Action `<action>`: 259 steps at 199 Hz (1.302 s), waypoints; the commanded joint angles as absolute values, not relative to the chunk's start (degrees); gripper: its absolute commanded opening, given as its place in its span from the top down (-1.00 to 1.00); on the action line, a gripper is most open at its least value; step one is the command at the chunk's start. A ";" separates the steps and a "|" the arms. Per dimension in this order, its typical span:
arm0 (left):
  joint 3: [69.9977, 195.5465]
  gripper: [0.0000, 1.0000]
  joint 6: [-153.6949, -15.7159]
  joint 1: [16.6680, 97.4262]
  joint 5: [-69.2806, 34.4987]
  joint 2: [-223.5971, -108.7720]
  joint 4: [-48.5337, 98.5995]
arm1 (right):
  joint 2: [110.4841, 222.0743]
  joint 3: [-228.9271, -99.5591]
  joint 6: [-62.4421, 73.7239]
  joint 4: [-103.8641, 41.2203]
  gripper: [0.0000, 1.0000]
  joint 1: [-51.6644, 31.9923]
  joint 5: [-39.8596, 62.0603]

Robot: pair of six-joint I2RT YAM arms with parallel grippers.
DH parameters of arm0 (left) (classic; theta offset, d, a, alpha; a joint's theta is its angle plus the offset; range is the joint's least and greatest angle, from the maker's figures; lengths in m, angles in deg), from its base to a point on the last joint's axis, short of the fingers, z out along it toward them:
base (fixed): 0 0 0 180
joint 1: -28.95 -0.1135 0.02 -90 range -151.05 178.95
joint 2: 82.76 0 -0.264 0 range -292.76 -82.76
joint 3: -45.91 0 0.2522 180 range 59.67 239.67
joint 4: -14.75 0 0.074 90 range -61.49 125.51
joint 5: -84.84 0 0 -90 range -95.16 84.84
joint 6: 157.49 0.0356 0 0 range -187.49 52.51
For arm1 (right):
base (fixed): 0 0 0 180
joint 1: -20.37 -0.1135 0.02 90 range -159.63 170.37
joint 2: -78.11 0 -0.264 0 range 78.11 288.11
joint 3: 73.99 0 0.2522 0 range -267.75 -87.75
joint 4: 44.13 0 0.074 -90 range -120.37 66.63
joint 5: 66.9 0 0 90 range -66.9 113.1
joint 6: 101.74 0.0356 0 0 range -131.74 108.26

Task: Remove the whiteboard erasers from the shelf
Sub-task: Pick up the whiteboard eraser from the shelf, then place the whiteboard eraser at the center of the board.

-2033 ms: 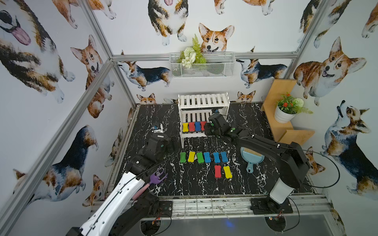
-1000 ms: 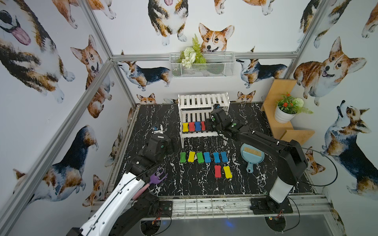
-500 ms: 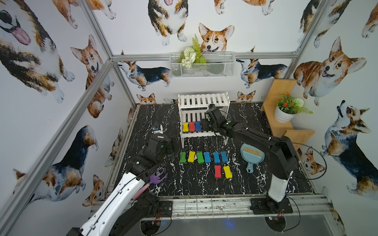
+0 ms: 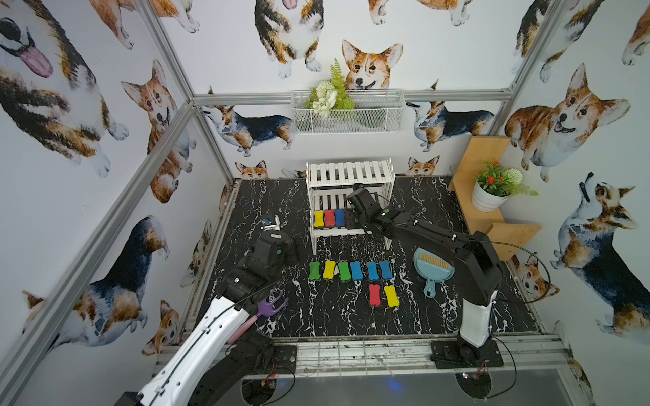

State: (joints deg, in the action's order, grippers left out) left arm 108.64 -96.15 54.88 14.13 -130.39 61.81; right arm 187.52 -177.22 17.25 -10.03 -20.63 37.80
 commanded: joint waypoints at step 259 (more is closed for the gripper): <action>110.56 -0.98 -96.05 54.35 12.53 -129.27 61.64 | 152.25 -130.89 49.78 -12.39 0.55 -32.07 15.20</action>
State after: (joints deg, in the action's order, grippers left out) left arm 110.17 -95.76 54.47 13.43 -129.26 61.95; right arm 151.65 -131.74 44.57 -13.62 -31.38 19.90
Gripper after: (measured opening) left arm 0.993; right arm 0.289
